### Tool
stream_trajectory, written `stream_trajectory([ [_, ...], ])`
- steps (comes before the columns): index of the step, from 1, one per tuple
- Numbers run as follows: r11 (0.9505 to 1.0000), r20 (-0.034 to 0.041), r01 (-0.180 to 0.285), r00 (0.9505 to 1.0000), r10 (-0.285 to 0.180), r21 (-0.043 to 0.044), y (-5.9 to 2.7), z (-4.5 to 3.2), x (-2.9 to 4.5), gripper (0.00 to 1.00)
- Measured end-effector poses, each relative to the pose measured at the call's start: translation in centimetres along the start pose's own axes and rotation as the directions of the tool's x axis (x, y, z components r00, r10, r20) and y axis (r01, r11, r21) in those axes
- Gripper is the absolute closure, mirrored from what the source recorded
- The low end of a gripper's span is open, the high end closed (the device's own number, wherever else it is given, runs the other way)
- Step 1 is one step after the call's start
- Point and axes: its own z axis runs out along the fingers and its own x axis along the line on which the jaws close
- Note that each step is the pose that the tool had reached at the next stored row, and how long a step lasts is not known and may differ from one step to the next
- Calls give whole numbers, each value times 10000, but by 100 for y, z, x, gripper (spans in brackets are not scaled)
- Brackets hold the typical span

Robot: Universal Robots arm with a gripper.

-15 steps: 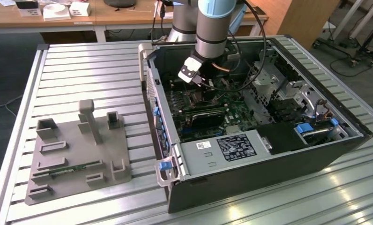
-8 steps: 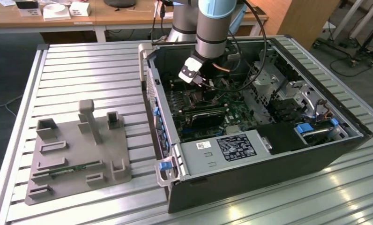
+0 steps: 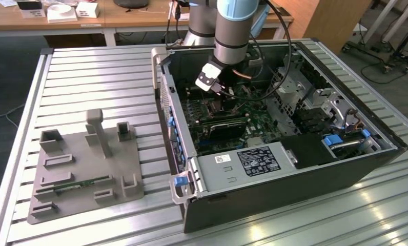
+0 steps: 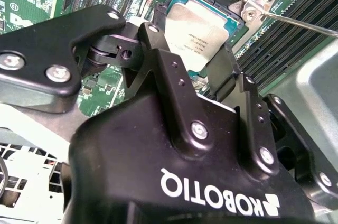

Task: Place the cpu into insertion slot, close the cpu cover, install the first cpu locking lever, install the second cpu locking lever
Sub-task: 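Place the cpu into insertion slot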

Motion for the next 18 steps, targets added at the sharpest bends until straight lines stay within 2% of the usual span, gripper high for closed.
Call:
stream_trajectory([
  [18,10000,2,-37,10000,37,-2,0,3,0,46],
])
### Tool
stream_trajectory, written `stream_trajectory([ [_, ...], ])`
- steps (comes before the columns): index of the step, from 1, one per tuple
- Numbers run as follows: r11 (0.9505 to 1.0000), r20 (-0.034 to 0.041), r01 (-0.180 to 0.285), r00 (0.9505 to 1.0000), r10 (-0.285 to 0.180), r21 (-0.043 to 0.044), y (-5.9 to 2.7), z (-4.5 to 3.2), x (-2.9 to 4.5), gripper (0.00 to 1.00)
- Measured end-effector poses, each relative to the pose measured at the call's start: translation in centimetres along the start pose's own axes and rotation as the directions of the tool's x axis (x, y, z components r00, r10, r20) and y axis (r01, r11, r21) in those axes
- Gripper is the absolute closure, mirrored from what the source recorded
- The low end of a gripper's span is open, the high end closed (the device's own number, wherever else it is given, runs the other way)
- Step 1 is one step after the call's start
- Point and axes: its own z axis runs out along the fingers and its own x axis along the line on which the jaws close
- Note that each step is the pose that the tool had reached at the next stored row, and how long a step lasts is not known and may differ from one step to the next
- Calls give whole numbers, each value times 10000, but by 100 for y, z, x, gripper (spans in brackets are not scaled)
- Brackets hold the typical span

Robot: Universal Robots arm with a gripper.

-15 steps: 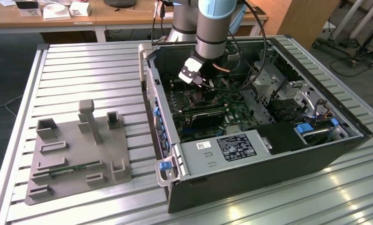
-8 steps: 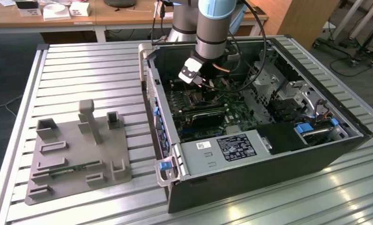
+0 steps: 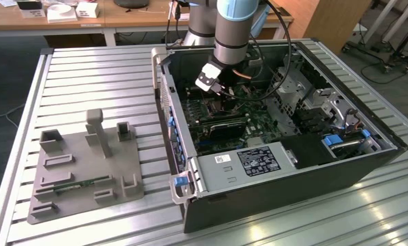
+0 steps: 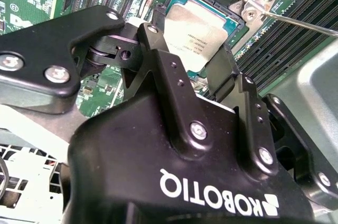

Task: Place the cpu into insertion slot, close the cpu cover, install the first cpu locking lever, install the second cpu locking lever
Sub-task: 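Place the cpu into insertion slot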

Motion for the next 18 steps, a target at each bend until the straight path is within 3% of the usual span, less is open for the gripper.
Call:
stream_trajectory([
  [11,10000,-2,-21,10000,21,-4,1,1,1,46],
  [13,10000,-2,-21,10000,21,-4,1,2,1,45],
  [14,10000,-2,-21,10000,21,-3,1,2,1,38],
  [18,10000,1,-22,10000,22,-1,0,0,0,38],
])
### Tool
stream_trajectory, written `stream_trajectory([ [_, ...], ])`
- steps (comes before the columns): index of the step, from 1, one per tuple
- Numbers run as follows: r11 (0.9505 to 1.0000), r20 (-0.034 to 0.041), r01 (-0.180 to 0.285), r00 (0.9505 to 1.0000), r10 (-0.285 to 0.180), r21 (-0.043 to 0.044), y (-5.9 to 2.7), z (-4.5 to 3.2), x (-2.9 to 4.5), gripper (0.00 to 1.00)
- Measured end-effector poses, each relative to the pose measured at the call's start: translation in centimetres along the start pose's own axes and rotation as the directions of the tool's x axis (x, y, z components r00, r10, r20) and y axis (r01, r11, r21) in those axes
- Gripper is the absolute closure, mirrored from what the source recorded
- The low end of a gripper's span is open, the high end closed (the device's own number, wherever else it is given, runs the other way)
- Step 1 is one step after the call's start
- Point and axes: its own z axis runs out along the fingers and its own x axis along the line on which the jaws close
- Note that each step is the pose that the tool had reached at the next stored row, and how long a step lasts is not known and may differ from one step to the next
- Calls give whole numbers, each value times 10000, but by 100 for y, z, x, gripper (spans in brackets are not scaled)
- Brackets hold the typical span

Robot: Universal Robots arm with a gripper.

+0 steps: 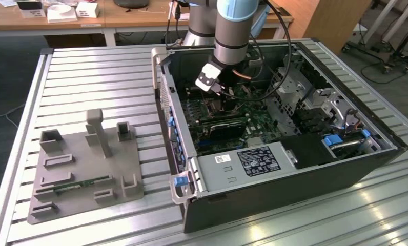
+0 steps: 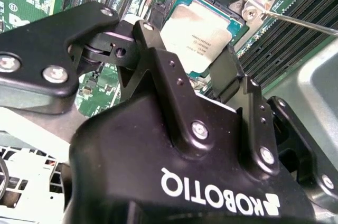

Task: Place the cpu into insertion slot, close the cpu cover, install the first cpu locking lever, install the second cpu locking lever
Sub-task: 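Place the cpu into insertion slot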

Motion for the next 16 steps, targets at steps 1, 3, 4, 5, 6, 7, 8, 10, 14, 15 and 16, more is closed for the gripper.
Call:
stream_trajectory([
  [1,10000,0,0,10000,0,0,0,-1,0,38],
  [3,10000,1,0,10000,0,0,0,-5,0,38],
  [4,10000,-1,0,10000,0,-1,1,-7,0,38],
  [5,10000,0,0,10000,0,0,1,-9,0,38],
  [6,10000,0,0,10000,0,0,1,-10,0,38],
  [7,10000,-2,0,10000,0,-1,1,-9,0,38],
  [8,10000,-1,0,10000,0,-1,1,-9,0,38],
  [10,10000,0,-1,10000,1,0,1,-10,0,38],
  [14,10000,4,-1,10000,1,4,3,-11,-1,40],
  [15,10000,3,-1,10000,1,3,4,-11,-1,46],
  [16,10000,3,0,10000,0,2,4,-11,-2,46],
])
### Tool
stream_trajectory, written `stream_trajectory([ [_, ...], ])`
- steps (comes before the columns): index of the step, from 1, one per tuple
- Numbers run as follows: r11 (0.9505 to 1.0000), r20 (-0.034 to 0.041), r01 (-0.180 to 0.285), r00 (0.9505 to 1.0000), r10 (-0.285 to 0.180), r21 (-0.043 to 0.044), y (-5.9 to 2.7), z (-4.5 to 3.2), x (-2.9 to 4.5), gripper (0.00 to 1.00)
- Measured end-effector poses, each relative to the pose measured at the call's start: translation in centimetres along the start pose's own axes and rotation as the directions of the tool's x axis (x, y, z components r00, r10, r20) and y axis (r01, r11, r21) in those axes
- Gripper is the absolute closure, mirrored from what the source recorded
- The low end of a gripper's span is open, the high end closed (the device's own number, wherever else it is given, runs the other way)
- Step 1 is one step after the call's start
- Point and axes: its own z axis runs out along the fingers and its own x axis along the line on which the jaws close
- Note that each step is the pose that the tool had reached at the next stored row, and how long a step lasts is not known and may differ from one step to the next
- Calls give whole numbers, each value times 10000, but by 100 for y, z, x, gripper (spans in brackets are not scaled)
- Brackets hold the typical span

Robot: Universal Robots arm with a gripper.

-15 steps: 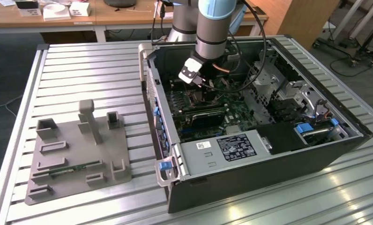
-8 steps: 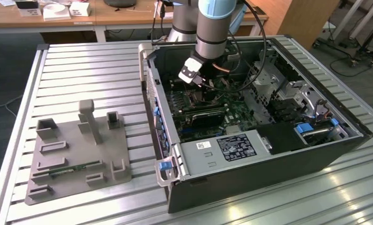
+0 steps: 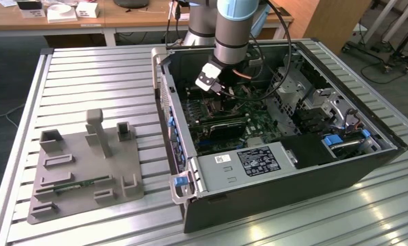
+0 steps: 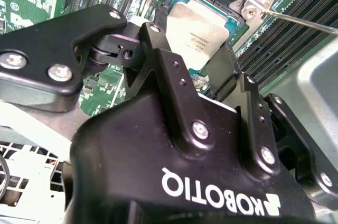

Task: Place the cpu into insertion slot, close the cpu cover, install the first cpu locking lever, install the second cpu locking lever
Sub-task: 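Place the cpu into insertion slot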

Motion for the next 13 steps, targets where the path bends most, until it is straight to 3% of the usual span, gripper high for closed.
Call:
stream_trajectory([
  [13,10000,-1,0,10000,0,-7,2,2,1,45],
])
